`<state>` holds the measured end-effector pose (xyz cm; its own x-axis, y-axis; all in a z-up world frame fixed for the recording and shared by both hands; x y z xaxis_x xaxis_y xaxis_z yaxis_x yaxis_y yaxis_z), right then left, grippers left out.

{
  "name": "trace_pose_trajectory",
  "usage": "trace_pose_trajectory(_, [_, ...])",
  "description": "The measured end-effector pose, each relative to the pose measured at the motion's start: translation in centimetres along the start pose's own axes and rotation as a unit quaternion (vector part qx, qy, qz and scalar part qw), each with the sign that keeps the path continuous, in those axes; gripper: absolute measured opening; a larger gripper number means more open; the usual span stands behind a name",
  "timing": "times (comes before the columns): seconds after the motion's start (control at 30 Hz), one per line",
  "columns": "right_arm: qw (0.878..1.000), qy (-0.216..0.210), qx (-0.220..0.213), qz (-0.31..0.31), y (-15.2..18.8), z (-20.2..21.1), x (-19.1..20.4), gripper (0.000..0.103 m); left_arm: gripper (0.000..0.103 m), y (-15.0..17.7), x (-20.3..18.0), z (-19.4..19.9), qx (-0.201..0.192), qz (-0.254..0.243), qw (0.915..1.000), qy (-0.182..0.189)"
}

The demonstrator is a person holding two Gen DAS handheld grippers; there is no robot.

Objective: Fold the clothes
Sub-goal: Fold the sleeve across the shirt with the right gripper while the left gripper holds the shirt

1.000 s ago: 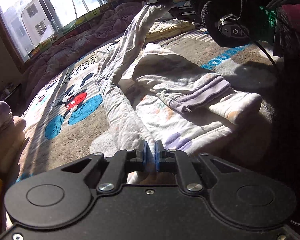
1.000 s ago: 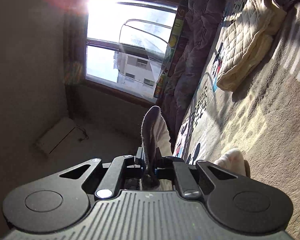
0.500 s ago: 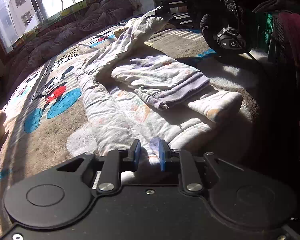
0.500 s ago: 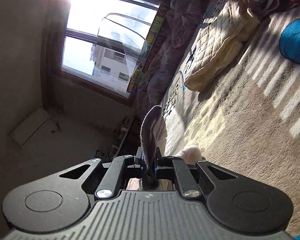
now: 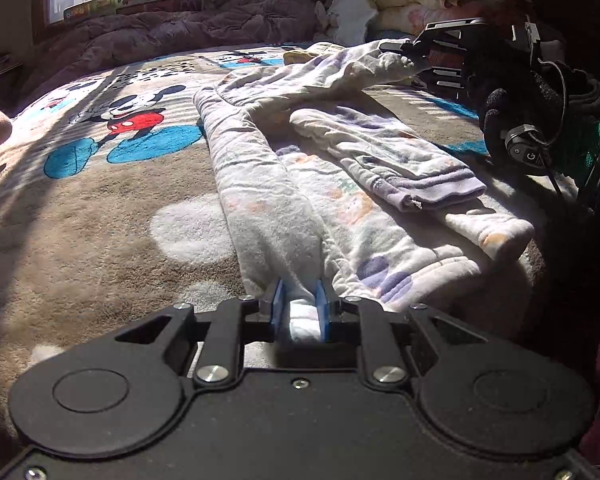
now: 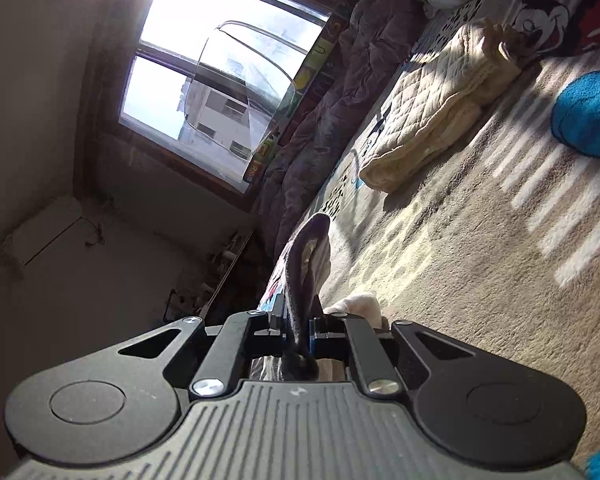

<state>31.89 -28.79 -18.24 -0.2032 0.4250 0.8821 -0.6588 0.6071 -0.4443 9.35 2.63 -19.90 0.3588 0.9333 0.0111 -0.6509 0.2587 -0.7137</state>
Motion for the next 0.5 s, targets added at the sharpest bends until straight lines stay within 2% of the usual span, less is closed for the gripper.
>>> trace_pose_trajectory(0.1, [1.0, -0.001, -0.002, 0.006, 0.2, 0.0, 0.3, 0.011, 0.014, 0.6, -1.6, 1.0, -0.039, -0.016, 0.9982, -0.043])
trace_pose_trajectory(0.17, [1.0, -0.002, -0.004, 0.009, 0.3, 0.0, 0.4, 0.011, 0.014, 0.3, -1.5, 2.2, -0.044, -0.028, 0.9979, -0.039])
trace_pose_trajectory(0.23, [1.0, -0.002, -0.004, 0.016, 0.3, 0.1, 0.6, 0.011, 0.014, 0.3, -0.9, 2.2, -0.039, -0.018, 0.9988, -0.024])
trace_pose_trajectory(0.33, [1.0, -0.002, -0.005, 0.031, 0.3, 0.3, 1.1, 0.011, 0.014, -0.5, -0.1, 1.7, -0.002, -0.023, 0.9994, 0.027])
trace_pose_trajectory(0.43, [0.999, -0.002, -0.005, 0.045, 0.4, 0.6, 1.7, 0.011, 0.014, -3.7, 1.6, 3.8, -0.052, -0.012, 0.9963, 0.067])
trace_pose_trajectory(0.5, [0.999, 0.002, -0.005, 0.05, 0.4, 0.6, 1.8, 0.011, 0.014, -6.0, 2.8, 4.0, -0.075, -0.016, 0.9944, 0.072])
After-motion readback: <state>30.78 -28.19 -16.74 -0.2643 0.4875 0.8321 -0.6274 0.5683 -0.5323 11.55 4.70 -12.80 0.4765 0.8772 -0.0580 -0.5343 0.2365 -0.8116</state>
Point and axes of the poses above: each gripper's, at about its wrist camera, not at the fingertips, and z roughly against the way its jaws point, x to its left, y to its underside, the point moved 5 cm from there along -z, roughly the way its jaws point, and after that the axes turned 10 degrees about x, right-handed, at the moved point
